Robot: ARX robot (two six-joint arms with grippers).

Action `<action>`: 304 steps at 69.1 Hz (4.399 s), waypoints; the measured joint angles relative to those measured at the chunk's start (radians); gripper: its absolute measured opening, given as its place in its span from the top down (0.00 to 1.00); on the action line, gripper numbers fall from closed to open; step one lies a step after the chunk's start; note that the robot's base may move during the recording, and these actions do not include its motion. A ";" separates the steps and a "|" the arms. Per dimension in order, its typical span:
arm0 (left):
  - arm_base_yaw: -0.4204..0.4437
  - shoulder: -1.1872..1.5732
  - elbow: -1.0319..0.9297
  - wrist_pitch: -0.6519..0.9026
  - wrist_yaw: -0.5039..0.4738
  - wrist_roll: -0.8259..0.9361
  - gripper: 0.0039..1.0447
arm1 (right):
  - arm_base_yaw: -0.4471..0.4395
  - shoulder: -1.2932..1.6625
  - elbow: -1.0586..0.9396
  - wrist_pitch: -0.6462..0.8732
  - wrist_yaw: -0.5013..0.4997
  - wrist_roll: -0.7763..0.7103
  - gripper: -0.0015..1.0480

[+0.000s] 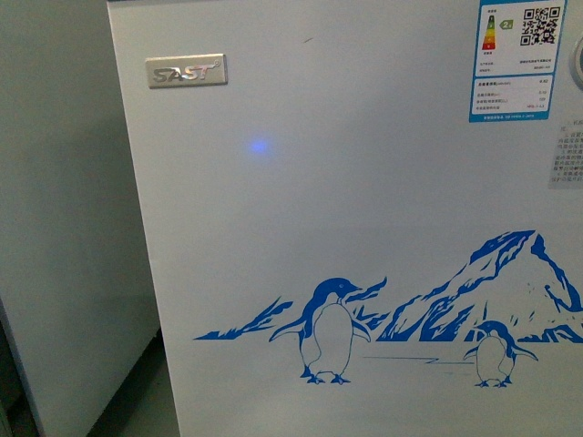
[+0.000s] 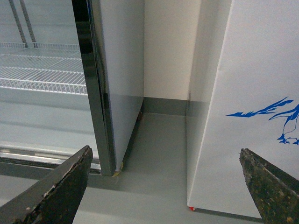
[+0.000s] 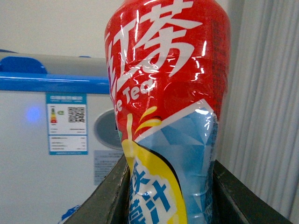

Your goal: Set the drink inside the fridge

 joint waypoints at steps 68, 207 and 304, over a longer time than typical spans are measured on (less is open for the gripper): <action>0.000 0.000 0.000 0.000 0.000 0.000 0.08 | -0.051 -0.003 -0.006 -0.024 -0.026 0.049 0.64; -0.372 1.667 1.350 0.169 0.649 0.477 0.08 | -0.049 -0.003 -0.005 -0.024 -0.026 0.050 0.65; -0.497 2.395 2.233 -0.233 0.381 1.022 0.08 | -0.049 -0.003 -0.005 -0.024 -0.026 0.050 0.65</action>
